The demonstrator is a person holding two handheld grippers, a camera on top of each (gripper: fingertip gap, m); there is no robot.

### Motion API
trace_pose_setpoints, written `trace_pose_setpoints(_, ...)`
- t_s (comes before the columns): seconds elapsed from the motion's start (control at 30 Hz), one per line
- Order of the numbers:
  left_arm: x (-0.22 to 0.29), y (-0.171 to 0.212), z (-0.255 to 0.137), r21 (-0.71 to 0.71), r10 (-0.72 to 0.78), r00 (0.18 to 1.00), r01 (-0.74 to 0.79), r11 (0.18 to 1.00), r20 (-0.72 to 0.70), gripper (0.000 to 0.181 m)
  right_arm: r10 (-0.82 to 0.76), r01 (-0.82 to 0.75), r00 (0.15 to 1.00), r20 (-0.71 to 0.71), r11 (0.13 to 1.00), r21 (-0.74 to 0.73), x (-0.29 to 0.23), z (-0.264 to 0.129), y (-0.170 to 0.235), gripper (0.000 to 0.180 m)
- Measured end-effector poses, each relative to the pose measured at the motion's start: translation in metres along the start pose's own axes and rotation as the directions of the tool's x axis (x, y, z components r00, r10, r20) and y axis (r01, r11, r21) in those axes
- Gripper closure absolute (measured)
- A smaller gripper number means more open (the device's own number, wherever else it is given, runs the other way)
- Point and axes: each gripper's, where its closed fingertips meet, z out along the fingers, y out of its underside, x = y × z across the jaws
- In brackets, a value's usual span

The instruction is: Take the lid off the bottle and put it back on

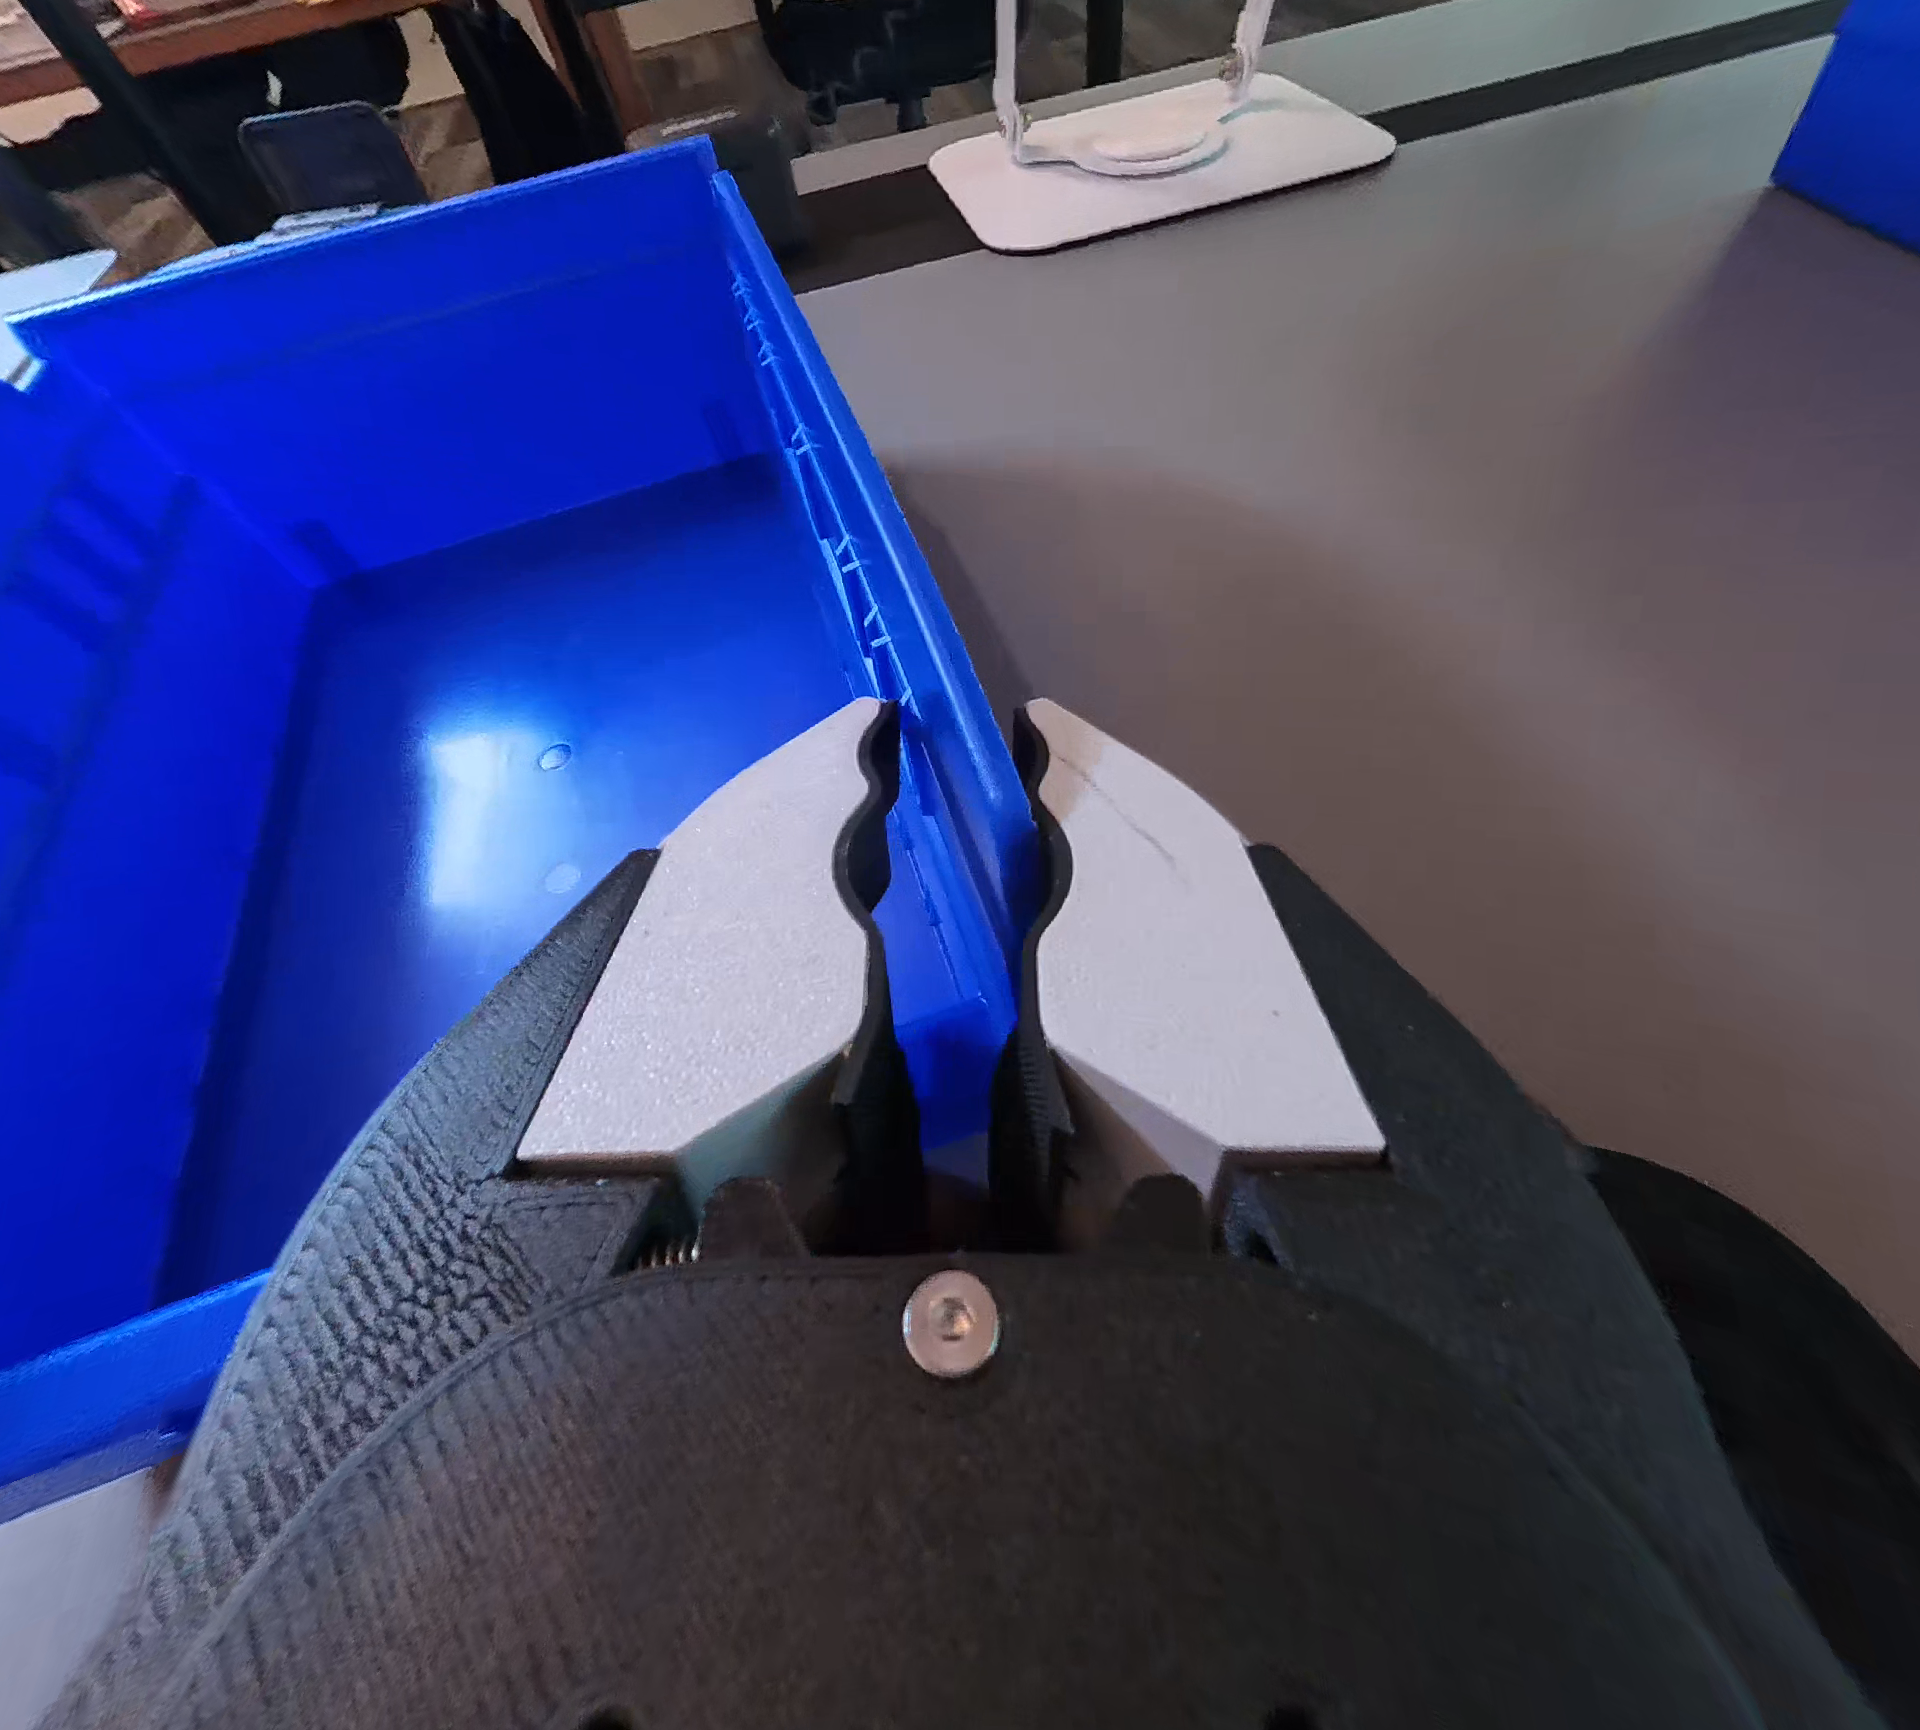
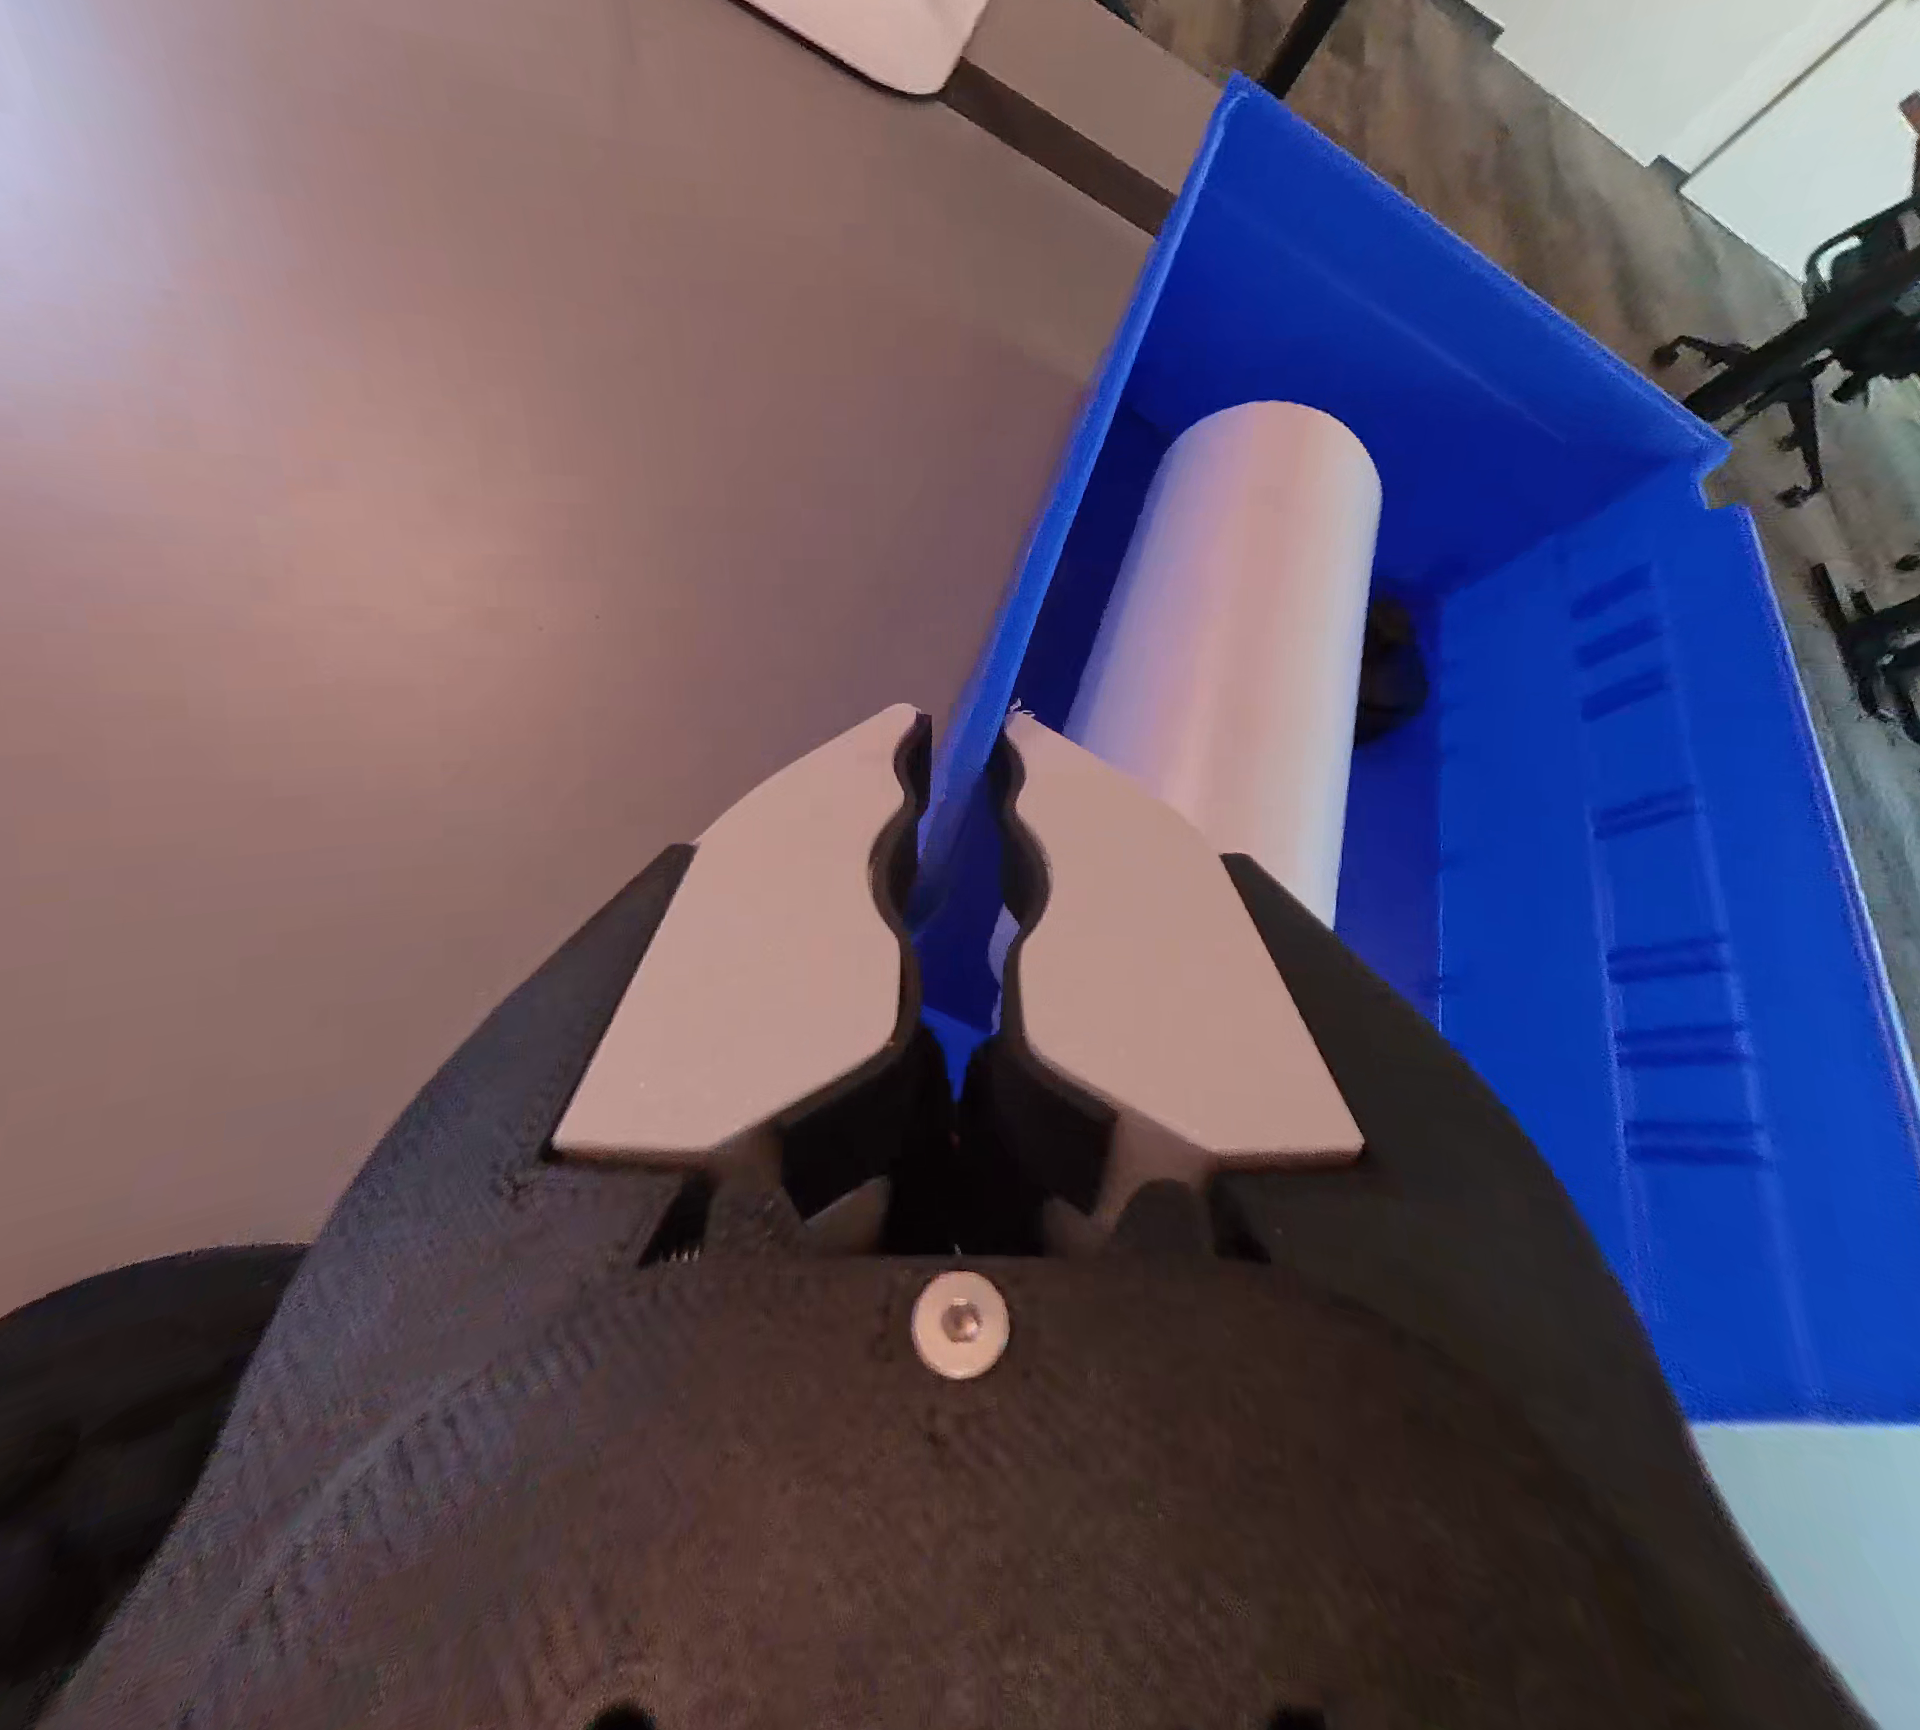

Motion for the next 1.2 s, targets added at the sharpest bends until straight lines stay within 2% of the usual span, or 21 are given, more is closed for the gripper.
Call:
trace_pose_setpoints(0.23, 0.036, -0.01, 0.014, 0.004, 0.066, 0.992, -0.066, 0.998, -0.11, 0.159, -0.029, 0.025, 0.995, 0.093, 0.999, 0.043, -0.021, 0.002, -0.011, 0.168)
trace_pose_setpoints(0.47, 0.075, -0.025, 0.041, 0.026, 0.11, 0.966, -0.107, 0.994, -0.236, 0.159, -0.15, 0.133, 0.962, 0.227, 0.987, 0.09, -0.047, 0.016, -0.031, 0.165)
trace_pose_setpoints(0.7, 0.108, -0.038, 0.061, 0.07, 0.028, 0.93, -0.003, 0.998, -0.366, 0.157, -0.187, 0.147, 0.929, 0.318, 0.978, 0.147, -0.081, 0.032, -0.057, 0.157)
trace_pose_setpoints(0.87, 0.132, -0.045, 0.069, 0.056, -0.045, 0.921, 0.072, 0.996, -0.387, 0.154, -0.129, 0.048, 0.896, 0.425, 0.98, 0.196, -0.114, 0.037, -0.075, 0.144)
trace_pose_setpoints(1.0, 0.154, -0.05, 0.079, 0.051, -0.011, 0.927, 0.032, 0.998, -0.376, 0.152, -0.148, 0.079, 0.912, 0.382, 0.979, 0.19, -0.114, 0.04, -0.077, 0.149)
trace_pose_setpoints(1.13, 0.174, -0.055, 0.087, 0.042, 0.018, 0.928, -0.003, 0.999, -0.372, 0.152, -0.232, 0.193, 0.941, 0.245, 0.966, 0.173, -0.103, 0.042, -0.073, 0.158)
trace_pose_setpoints(1.2, 0.185, -0.058, 0.089, 0.042, 0.023, 0.927, -0.007, 0.999, -0.375, 0.152, -0.248, 0.211, 0.943, 0.221, 0.961, 0.177, -0.101, 0.042, -0.073, 0.159)
